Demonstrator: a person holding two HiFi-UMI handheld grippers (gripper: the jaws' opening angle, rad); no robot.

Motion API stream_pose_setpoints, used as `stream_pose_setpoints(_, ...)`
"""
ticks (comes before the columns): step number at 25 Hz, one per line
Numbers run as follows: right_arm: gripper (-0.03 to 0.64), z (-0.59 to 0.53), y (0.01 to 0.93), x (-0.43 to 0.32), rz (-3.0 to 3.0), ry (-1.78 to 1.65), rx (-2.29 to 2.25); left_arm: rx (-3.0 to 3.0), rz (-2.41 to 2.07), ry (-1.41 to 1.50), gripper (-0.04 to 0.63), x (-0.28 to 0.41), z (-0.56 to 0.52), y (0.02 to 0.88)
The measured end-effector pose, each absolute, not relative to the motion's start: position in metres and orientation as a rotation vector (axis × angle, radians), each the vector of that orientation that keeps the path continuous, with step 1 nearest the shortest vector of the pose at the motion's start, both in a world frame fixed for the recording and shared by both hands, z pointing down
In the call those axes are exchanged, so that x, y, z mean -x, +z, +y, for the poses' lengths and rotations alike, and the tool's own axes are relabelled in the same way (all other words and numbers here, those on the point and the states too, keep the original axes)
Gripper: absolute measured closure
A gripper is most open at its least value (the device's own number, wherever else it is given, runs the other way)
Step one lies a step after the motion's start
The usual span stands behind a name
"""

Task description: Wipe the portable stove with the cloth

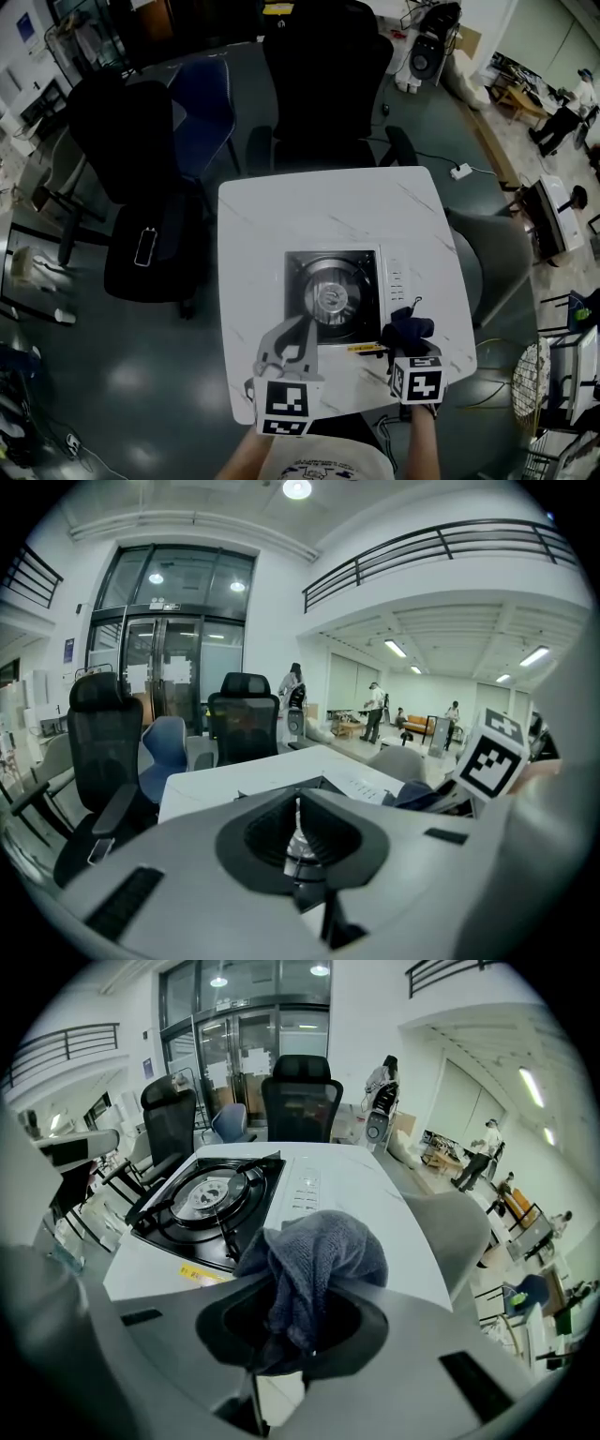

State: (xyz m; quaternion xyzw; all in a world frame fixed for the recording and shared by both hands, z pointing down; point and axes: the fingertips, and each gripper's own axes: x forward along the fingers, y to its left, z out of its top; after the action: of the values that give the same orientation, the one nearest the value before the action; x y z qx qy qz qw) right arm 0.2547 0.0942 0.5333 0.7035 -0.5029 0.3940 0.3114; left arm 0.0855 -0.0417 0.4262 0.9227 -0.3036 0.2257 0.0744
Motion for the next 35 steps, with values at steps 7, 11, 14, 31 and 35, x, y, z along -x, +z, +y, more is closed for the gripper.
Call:
stream_pose_setpoints(7, 0.535, 0.110, 0.537, -0.241, -1.310, 1.080, -1.833, -2.782, -0.869, 0.671, 0.572, -0.091, -0.038, 0.425)
stream_pose_setpoints(11, 0.535, 0.113, 0.539, -0.233, -1.298, 1.090, -1.828, -2.778, -0.866, 0.670, 0.574, -0.089, -0.038, 0.426)
stream_pose_setpoints(14, 0.535, 0.115, 0.540, -0.226, -1.304, 1.107, -1.816, -2.774, -0.870, 0.671, 0.574, -0.086, -0.040, 0.427)
stream_pose_setpoints(31, 0.535, 0.103, 0.552, -0.163, -1.437, 1.169, -1.640, -2.757, -0.919, 0.656, 0.574, -0.070, -0.044, 0.426)
stream_pose_setpoints(35, 0.535, 0.093, 0.551, -0.143, -1.504, 1.184, -1.592, -2.748, -0.938, 0.653, 0.572, -0.064, -0.046, 0.425)
